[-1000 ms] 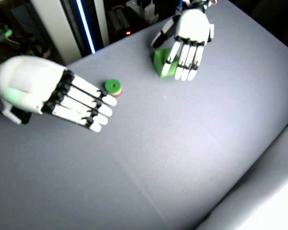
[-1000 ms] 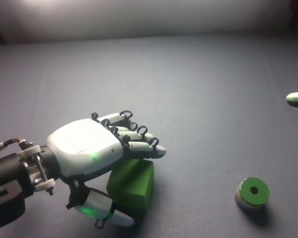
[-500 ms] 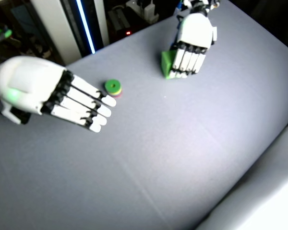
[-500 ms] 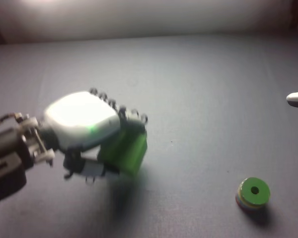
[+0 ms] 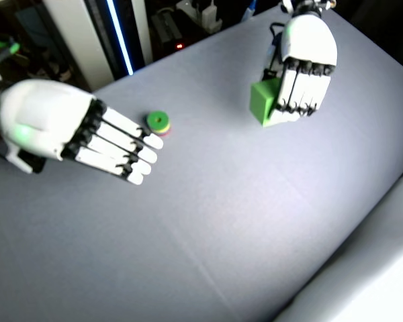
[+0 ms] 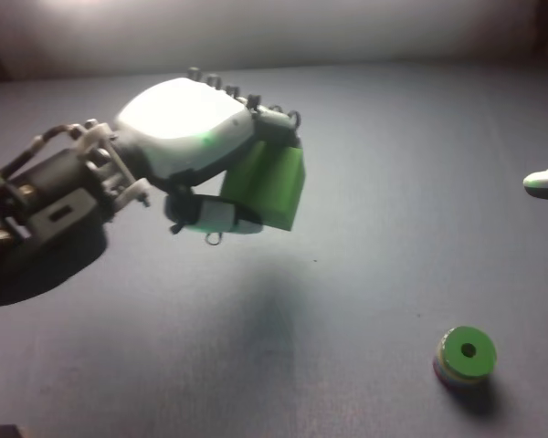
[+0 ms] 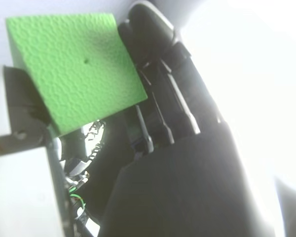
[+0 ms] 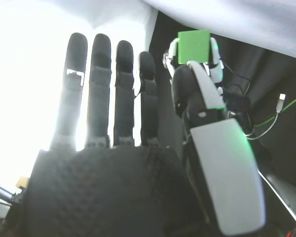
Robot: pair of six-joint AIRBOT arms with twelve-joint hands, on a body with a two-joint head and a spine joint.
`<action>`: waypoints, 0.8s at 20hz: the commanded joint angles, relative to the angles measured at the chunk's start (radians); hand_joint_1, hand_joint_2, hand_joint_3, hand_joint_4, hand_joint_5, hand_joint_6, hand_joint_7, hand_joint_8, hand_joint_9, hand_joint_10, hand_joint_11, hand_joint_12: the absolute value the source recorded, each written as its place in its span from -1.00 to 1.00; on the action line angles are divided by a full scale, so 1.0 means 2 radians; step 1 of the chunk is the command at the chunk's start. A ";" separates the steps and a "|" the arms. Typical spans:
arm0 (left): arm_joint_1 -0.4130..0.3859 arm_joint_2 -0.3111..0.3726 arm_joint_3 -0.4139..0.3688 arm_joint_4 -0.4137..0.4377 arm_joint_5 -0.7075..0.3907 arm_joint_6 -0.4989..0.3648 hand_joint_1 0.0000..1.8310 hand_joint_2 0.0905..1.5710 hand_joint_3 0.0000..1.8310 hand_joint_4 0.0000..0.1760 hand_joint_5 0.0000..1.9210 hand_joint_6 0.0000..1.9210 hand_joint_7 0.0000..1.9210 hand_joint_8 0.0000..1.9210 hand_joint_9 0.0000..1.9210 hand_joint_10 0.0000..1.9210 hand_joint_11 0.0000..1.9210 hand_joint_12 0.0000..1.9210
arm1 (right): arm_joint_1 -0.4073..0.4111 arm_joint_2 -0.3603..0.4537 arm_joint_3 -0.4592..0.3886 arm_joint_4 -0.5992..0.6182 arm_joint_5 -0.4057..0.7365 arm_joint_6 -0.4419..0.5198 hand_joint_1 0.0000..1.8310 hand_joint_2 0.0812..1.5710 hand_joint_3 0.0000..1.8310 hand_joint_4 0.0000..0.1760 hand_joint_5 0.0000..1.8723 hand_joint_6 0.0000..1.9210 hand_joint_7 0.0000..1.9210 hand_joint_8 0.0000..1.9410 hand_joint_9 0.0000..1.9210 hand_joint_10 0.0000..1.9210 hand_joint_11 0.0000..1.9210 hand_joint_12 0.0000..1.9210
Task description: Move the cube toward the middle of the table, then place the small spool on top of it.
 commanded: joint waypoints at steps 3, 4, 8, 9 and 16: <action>-0.008 -0.021 0.020 -0.007 -0.025 0.002 0.50 0.41 -1.00 -1.00 -0.11 -0.01 0.02 0.06 -0.10 0.38 -0.23 0.17 | 0.009 -0.003 0.003 0.010 0.058 0.002 -0.03 0.70 -1.00 -1.00 -0.30 -1.00 -0.23 -1.00 -0.26 -1.00 -0.66 -0.22; -0.007 -0.029 0.027 -0.010 -0.018 0.002 0.50 0.43 -1.00 -1.00 -0.11 -0.10 -0.02 0.18 -0.09 0.43 -0.23 0.24 | 0.011 -0.004 0.004 0.009 0.059 0.002 -0.03 0.74 -0.99 -1.00 -0.31 -1.00 -0.25 -1.00 -0.27 -1.00 -0.68 -0.21; 0.001 -0.047 0.041 -0.018 0.003 0.005 0.41 0.37 -1.00 -1.00 0.13 -0.41 0.00 0.25 -0.14 0.01 -0.48 0.35 | 0.014 -0.009 0.008 0.006 0.059 0.002 -0.11 0.78 -1.00 -1.00 -0.27 -1.00 -0.19 -1.00 -0.20 -1.00 -0.57 -0.24; 0.002 -0.054 0.047 -0.019 0.009 0.006 0.38 0.37 -1.00 -1.00 0.13 -0.38 0.00 0.26 -0.14 -0.23 -0.57 0.34 | 0.014 -0.010 0.008 0.006 0.059 0.002 -0.11 0.78 -1.00 -1.00 -0.27 -1.00 -0.19 -1.00 -0.19 -0.99 -0.56 -0.24; -0.001 -0.060 0.051 -0.025 0.020 0.023 -0.06 0.14 -1.00 -0.44 -0.52 -1.00 -0.50 -1.00 -0.41 -0.99 -0.74 -0.16 | 0.016 -0.012 0.010 0.004 0.058 0.002 -0.05 0.76 -1.00 -1.00 -0.24 -1.00 -0.15 -1.00 -0.15 -1.00 -0.56 -0.15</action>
